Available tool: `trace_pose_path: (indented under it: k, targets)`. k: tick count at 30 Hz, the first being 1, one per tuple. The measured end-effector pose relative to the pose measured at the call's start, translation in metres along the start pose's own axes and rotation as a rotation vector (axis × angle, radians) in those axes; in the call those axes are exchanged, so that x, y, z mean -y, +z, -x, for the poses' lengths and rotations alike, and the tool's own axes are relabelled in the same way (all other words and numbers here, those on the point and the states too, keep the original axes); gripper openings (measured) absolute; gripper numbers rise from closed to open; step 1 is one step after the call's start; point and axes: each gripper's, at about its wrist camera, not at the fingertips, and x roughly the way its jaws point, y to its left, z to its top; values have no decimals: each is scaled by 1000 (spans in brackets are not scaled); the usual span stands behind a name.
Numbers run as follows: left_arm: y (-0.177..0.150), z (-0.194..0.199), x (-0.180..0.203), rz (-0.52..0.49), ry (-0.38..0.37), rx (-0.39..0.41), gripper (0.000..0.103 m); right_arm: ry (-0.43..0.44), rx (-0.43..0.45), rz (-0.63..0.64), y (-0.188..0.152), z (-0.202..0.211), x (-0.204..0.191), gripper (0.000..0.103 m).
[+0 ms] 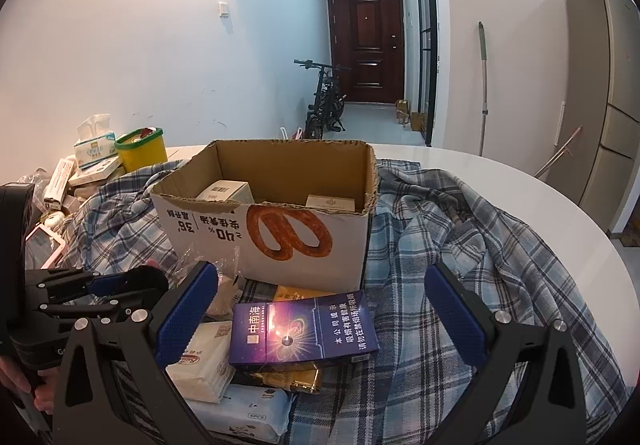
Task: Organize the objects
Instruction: 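Grasp the black fluffy toy with the left gripper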
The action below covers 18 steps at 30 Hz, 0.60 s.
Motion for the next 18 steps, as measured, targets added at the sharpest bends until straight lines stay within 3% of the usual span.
trace_pose_path:
  k: [5, 12, 18]
  targets:
    - [2, 10, 1, -10, 24, 53, 38, -1, 5, 17, -2, 0, -4, 103]
    - [2, 24, 7, -49, 63, 127, 38, -3, -55, 5, -3, -15, -3, 98]
    - [2, 21, 9, -53, 71, 109, 38, 5, -89, -35, -4, -23, 5, 97]
